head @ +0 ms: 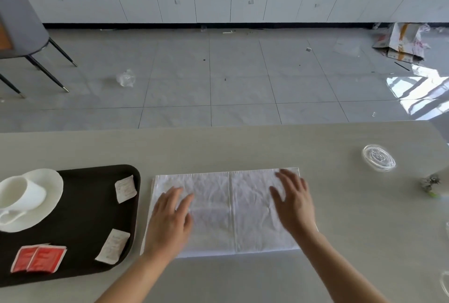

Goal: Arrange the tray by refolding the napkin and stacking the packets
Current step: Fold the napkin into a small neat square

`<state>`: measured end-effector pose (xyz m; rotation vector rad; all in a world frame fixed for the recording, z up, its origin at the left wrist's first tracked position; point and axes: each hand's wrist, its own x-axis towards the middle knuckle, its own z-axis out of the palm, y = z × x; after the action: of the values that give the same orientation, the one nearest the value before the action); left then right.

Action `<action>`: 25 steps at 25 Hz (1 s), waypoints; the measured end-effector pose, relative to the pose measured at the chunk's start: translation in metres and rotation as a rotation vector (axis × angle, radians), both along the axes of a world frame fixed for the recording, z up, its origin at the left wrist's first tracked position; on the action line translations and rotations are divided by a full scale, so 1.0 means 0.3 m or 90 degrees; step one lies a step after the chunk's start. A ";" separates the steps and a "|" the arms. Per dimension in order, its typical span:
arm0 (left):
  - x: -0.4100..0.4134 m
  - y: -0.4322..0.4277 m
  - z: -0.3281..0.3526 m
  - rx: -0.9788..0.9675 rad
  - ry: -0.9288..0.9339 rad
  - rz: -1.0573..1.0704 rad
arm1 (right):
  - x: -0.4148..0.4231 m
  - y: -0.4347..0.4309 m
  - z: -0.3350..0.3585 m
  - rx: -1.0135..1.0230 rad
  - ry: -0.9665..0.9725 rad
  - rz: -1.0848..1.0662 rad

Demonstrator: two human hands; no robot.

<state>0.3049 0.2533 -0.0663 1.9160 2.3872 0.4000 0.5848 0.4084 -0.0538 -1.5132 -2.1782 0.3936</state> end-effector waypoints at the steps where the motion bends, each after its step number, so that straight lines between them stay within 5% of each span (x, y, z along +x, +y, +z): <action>1: 0.028 -0.020 -0.007 -0.033 0.011 -0.015 | -0.052 -0.065 0.003 -0.008 -0.011 0.059; 8: 0.092 -0.087 -0.063 -0.154 0.083 0.062 | -0.327 -0.348 -0.086 -0.042 -0.211 0.293; 18: 0.083 -0.098 -0.099 -0.145 0.049 0.086 | 0.226 -0.180 -0.144 -0.112 -0.364 0.040; 25: 0.105 -0.123 -0.077 -0.159 0.052 0.105 | 0.265 -0.180 -0.133 -0.140 -0.379 0.051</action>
<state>0.3363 0.2166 -0.0895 1.6676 2.5140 0.0276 0.6642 0.3543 -0.0937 -1.8446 -2.7294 0.2298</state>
